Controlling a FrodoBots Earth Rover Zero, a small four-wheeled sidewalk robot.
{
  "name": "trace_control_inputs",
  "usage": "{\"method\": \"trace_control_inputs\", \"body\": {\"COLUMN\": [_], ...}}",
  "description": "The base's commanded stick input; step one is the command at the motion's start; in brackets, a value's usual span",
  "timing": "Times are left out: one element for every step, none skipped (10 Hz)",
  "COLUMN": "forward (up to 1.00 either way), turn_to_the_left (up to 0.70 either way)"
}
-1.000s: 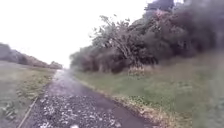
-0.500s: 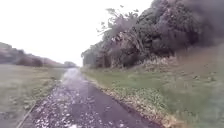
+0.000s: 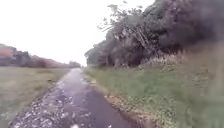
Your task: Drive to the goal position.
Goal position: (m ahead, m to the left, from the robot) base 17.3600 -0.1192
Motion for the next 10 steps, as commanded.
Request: {"method": "trace_control_inputs", "body": {"forward": [1.00, 1.00, 1.00, 1.00, 1.00, 1.00, 1.00, 1.00, 1.00, 1.00], "turn_to_the_left": [0.04, 0.40, 0.40, 0.40, 0.40, 0.04, 0.02, 0.00, 0.00, 0.00]}}
